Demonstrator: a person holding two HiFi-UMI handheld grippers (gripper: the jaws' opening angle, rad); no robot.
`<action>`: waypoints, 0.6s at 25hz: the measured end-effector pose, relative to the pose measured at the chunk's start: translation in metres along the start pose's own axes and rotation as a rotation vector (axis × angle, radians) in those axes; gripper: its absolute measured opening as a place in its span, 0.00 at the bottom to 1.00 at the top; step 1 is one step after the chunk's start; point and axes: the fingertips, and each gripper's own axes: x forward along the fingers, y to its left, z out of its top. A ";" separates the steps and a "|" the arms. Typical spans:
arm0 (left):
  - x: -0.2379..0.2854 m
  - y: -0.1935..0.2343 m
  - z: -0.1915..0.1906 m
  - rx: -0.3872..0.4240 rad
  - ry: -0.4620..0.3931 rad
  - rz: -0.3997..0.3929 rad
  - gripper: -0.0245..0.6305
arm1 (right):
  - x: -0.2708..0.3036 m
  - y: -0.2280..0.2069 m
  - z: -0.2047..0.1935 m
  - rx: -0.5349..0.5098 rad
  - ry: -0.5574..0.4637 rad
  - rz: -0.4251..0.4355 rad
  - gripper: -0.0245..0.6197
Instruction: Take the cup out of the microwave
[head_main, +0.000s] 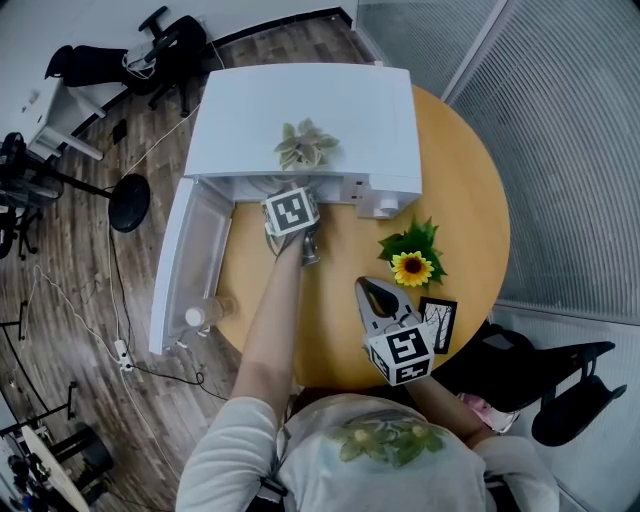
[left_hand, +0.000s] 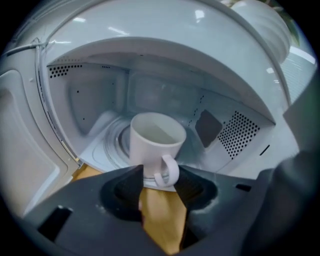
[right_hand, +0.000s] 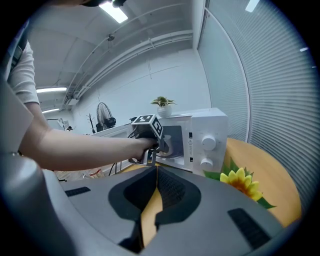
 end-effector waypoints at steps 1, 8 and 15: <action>-0.001 0.003 0.001 0.013 0.000 0.019 0.33 | 0.000 -0.001 0.000 0.000 0.002 -0.001 0.07; 0.010 -0.001 0.003 0.041 -0.001 0.027 0.13 | 0.005 -0.002 -0.002 0.003 0.009 -0.001 0.07; 0.008 0.002 0.003 0.037 -0.028 0.009 0.12 | 0.006 -0.001 -0.002 0.002 0.015 0.002 0.07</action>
